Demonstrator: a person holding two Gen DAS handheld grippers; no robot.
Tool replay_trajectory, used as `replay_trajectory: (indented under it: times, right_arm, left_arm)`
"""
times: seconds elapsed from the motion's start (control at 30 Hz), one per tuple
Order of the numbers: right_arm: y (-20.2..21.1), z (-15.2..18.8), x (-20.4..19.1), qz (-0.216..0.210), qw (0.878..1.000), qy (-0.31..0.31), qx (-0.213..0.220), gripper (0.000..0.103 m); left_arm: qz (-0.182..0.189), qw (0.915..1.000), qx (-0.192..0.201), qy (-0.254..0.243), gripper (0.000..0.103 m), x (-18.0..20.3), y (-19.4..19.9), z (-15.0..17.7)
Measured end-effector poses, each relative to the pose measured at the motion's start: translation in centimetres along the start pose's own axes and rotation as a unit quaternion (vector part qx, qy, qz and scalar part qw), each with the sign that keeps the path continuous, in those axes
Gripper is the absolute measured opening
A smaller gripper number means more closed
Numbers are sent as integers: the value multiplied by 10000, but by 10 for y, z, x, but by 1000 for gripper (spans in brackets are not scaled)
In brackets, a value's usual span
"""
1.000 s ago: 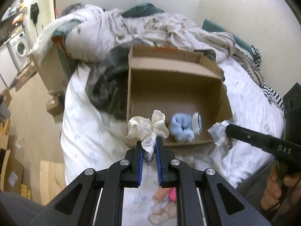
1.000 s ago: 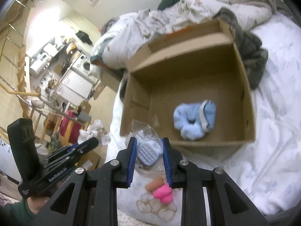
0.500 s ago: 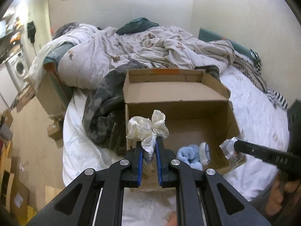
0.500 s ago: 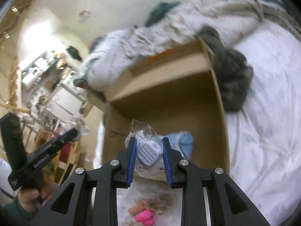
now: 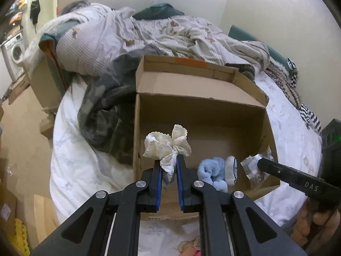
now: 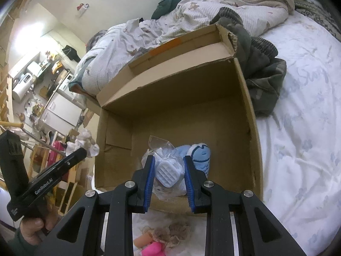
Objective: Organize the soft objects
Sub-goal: 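Carry both items into the box and open both tools to release them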
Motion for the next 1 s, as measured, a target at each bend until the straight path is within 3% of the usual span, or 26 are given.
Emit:
replay_trajectory:
  times: [0.4, 0.5, 1.0]
  right_arm:
    - [-10, -1, 6, 194, 9997, -47, -120, 28]
    - [-12, 0, 13, 427, 9989, -98, -152, 28]
    - [-13, 2, 21, 570, 9979, -196, -224, 28]
  left_arm:
    - [215, 9992, -338, -29, 11, 15, -19, 10]
    - [137, 9992, -340, -133, 11, 18, -20, 11]
    - [29, 9984, -565, -79, 14, 14, -29, 21]
Point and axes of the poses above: each gripper's, at about its wrist camera, not at the fingertips, and y roughly against the way its jaws point, x to its right, z to its underside, the point moved 3 cm from there along -y, roughly the way its jaws point, and after that the axes turned 13 degrees about x, right-handed, at the moved point
